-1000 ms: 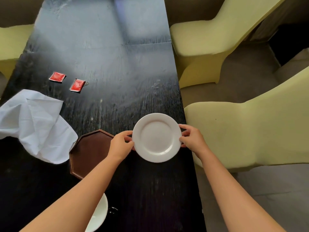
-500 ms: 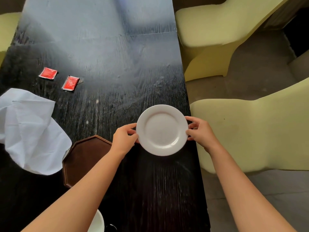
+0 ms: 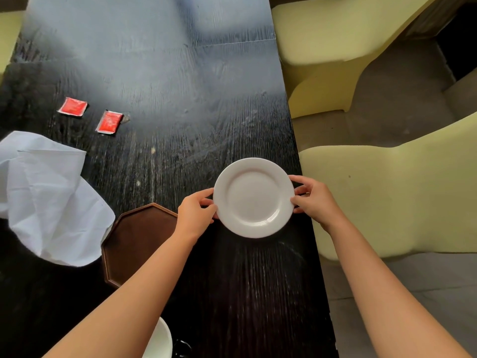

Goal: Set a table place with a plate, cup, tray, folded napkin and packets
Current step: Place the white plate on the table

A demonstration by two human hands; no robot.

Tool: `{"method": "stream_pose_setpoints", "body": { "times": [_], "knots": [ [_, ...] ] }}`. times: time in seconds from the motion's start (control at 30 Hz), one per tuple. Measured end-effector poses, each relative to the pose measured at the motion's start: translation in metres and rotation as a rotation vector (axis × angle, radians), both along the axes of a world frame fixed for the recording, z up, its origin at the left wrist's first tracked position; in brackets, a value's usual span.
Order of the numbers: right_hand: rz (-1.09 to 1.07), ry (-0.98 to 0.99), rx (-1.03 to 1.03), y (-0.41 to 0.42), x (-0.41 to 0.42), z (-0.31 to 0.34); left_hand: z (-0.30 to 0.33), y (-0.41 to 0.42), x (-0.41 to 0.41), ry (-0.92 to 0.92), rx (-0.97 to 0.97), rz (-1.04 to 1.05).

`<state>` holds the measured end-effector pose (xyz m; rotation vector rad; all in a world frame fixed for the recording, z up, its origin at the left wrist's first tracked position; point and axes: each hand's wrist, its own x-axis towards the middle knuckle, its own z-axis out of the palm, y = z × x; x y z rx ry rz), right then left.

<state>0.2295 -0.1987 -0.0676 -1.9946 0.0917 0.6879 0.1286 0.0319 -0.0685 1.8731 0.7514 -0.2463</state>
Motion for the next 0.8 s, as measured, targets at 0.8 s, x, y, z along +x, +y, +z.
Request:
{"method": "stream_pose_setpoints", "body": {
  "times": [0.8],
  "knots": [
    [0.284, -0.686, -0.458, 0.095, -0.067, 0.052, 0.044, 0.053, -0.076, -0.195, 0.747, -0.327]
  ]
}}
